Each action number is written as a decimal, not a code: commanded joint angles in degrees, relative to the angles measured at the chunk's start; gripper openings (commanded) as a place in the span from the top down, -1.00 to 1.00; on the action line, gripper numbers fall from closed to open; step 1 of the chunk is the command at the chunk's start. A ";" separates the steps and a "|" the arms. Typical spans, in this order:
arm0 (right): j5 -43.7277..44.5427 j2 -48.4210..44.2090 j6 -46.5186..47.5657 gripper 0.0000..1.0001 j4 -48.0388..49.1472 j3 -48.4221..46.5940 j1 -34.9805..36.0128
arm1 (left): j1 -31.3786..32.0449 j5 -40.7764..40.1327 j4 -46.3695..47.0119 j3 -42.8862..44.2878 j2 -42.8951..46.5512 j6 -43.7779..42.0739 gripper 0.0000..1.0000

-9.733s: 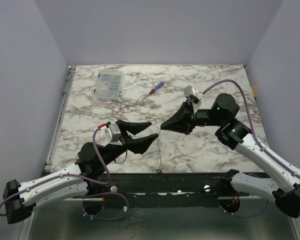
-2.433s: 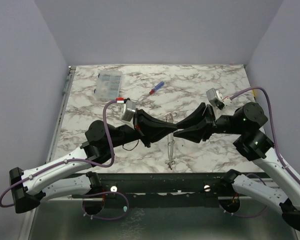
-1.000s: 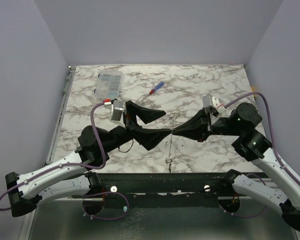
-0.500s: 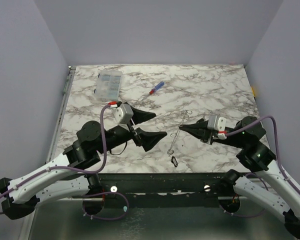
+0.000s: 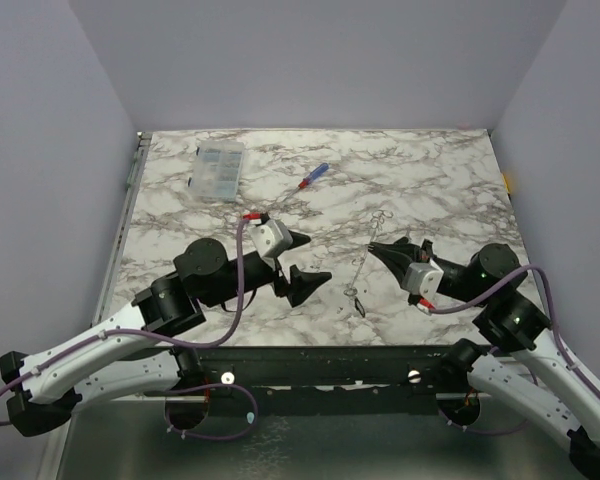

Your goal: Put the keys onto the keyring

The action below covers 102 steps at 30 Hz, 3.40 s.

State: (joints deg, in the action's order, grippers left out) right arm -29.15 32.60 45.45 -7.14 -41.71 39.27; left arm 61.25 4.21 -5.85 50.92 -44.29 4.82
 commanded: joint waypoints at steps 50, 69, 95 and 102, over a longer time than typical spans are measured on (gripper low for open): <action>-10.86 3.05 0.60 0.99 -17.75 -9.35 0.20 | 3.50 14.07 -24.39 31.26 -30.22 -29.45 0.21; -12.15 2.49 -0.41 0.99 -15.83 -9.12 0.20 | 4.77 10.41 -23.60 29.00 -30.77 -30.48 0.70; -12.51 -5.89 -16.29 0.08 2.59 0.06 0.15 | 4.84 11.60 2.28 13.27 -16.65 -23.19 1.00; -13.17 -8.07 -29.97 -0.02 15.84 3.84 0.20 | 4.79 13.75 15.40 6.11 -12.61 -17.96 1.00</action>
State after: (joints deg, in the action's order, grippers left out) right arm -40.53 25.47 25.41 -1.45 -39.53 39.05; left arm 66.08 15.79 -3.05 60.05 -59.70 -17.67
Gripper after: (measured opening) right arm 0.500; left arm 0.017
